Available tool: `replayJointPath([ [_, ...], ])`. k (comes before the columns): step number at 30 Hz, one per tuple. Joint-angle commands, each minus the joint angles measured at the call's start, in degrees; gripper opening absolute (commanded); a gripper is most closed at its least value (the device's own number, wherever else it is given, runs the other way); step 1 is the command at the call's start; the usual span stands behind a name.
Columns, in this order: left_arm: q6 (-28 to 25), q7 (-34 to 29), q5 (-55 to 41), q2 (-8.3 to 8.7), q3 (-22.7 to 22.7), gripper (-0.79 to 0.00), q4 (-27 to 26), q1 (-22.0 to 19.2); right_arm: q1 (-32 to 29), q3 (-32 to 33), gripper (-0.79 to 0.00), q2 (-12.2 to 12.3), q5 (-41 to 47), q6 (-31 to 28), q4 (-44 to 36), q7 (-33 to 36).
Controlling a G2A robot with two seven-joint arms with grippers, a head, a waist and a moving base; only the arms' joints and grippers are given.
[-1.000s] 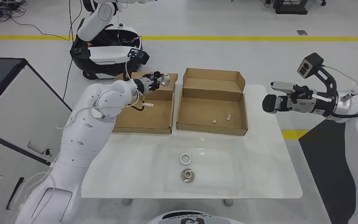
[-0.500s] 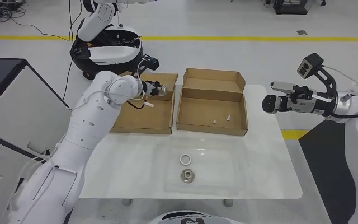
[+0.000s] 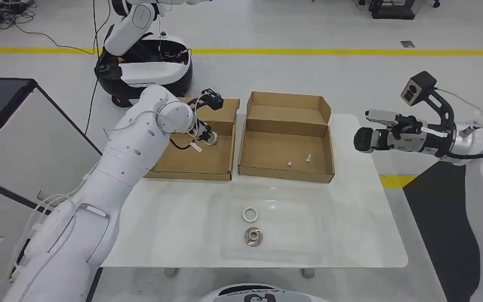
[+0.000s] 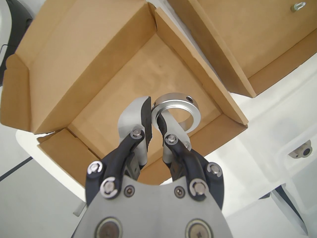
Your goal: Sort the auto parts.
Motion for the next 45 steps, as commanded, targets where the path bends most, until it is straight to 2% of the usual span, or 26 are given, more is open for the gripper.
replayJointPath([
  [1,-0.03,0.03,0.0,-0.56,1.41,-0.785,1.45,-0.39,0.0,0.0,0.0,0.0,0.0,0.0,0.0,0.0],
  [9,-0.94,1.82,0.9,-3.01,6.46,-0.785,7.96,-1.78,0.0,0.0,0.0,0.0,0.0,0.0,0.0,0.0],
  [18,-0.96,5.12,2.14,-5.2,9.85,-0.785,13.3,-2.28,0.0,0.0,0.0,0.0,0.0,0.0,0.0,0.0],
  [38,-1.65,8.42,3.41,-8.53,12.65,-0.785,22.22,-4.04,0.0,0.0,0.0,0.0,0.0,0.0,0.0,0.0],
  [39,-1.69,8.46,3.4,-8.65,12.7,-0.711,22.51,-4.1,0.0,0.0,0.0,0.0,0.0,0.0,0.0,0.0],
  [40,-1.74,8.51,3.4,-8.76,12.74,-0.554,22.76,-4.15,0.0,0.0,0.0,0.0,0.0,0.0,0.0,0.0],
  [43,-1.99,8.8,3.48,-9.05,12.83,-0.345,23.52,-4.32,0.0,0.0,0.0,0.0,0.0,0.0,0.0,0.0],
  [44,-2.06,8.92,3.53,-9.14,12.85,-0.191,23.74,-4.38,0.0,0.0,0.0,0.0,0.0,0.0,0.0,0.0],
  [45,-2.05,9.02,3.58,-9.23,12.85,-0.08,23.96,-4.44,0.0,0.0,0.0,0.0,0.0,0.0,0.0,0.0],
])
